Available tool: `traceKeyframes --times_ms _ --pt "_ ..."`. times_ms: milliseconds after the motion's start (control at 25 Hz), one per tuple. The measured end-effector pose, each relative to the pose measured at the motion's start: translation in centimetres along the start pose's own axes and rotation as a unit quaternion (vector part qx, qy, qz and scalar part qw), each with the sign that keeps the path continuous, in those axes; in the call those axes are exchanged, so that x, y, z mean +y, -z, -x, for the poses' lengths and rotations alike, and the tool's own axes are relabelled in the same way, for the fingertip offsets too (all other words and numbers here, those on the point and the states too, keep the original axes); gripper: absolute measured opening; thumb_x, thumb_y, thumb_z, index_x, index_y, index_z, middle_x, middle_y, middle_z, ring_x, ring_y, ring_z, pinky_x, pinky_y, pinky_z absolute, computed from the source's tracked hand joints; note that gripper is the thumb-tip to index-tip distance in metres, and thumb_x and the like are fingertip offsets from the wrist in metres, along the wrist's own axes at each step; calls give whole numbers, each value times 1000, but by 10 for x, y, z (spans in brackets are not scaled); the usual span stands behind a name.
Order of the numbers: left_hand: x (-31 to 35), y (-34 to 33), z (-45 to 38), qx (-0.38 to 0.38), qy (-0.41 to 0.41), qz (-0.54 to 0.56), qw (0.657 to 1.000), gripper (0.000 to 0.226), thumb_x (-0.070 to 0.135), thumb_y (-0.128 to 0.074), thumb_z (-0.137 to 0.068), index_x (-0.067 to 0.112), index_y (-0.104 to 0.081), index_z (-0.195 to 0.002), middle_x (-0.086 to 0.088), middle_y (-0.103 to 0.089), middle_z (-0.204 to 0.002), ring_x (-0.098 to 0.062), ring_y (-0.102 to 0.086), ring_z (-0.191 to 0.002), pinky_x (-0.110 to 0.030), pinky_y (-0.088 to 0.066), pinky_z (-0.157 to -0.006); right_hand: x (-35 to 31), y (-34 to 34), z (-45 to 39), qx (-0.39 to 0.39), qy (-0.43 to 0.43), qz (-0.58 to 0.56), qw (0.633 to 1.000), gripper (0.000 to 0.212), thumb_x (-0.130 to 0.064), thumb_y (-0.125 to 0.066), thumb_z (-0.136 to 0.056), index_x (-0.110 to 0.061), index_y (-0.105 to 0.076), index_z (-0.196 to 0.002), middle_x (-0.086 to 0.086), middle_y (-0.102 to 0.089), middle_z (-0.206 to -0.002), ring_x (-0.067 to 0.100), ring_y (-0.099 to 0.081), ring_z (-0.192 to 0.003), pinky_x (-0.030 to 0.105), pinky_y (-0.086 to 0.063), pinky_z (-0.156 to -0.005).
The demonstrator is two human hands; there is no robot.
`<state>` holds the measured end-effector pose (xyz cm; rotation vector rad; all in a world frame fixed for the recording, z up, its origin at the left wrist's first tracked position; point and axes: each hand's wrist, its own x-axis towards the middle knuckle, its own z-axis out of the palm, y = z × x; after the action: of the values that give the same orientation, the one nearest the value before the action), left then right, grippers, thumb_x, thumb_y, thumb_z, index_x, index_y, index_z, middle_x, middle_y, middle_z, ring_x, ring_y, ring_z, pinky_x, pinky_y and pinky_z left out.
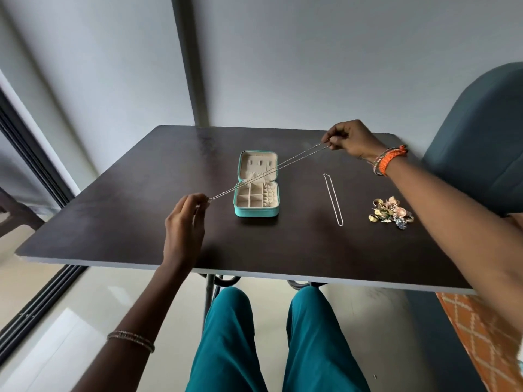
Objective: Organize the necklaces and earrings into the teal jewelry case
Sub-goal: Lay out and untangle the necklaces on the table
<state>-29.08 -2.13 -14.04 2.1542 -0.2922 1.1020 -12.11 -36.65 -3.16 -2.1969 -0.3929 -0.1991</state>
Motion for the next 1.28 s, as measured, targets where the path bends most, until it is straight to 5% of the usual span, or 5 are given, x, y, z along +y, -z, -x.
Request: traceKeyframes --times_ms 160,320,520,960,1280 --pt "-8 11 -5 2 -22 -10 1000 12 0 -63 -87 0 -67 -99 -12 -67 -94 -19 -65 -79 -35 -56 -75 2 12 5 -84 49 124 988 18 6 -48 -93 -3 -63 -93 3 -58 -87 13 -57 -88 30 -51 -82" --pt "14 11 -4 -94 -183 -73 976 21 7 -57 -90 2 -64 -109 -17 -65 -103 -26 -63 -89 -31 -53 -74 10 20 4 -73 146 414 895 17 -7 -56 -91 -14 -71 -93 9 -58 -101 27 -46 -103 41 -41 -84" --pt "66 -24 9 -268 -332 -85 900 32 8 -54 -86 7 -51 -117 -14 -59 -109 -27 -57 -97 -33 -56 -63 15 5 -27 -28 -2 334 942 28 -20 -56 -92 5 -68 -93 22 -69 -95 35 -63 -93 37 -49 -82" --pt "102 -88 14 -352 -214 -92 906 25 14 -39 -81 9 -60 -93 -7 -58 -88 -26 -59 -83 -36 -53 -50 49 -49 -82 -28 -12 308 951 16 9 -58 -81 6 -70 -91 20 -71 -96 30 -66 -93 25 -46 -79" --pt "102 -100 20 -381 -156 15 911 17 19 -45 -92 13 -60 -95 -1 -60 -91 -20 -54 -89 -34 -50 -69 59 -70 -104 -88 7 312 946 10 6 -72 -74 3 -73 -83 15 -72 -85 18 -64 -75 22 -46 -72"
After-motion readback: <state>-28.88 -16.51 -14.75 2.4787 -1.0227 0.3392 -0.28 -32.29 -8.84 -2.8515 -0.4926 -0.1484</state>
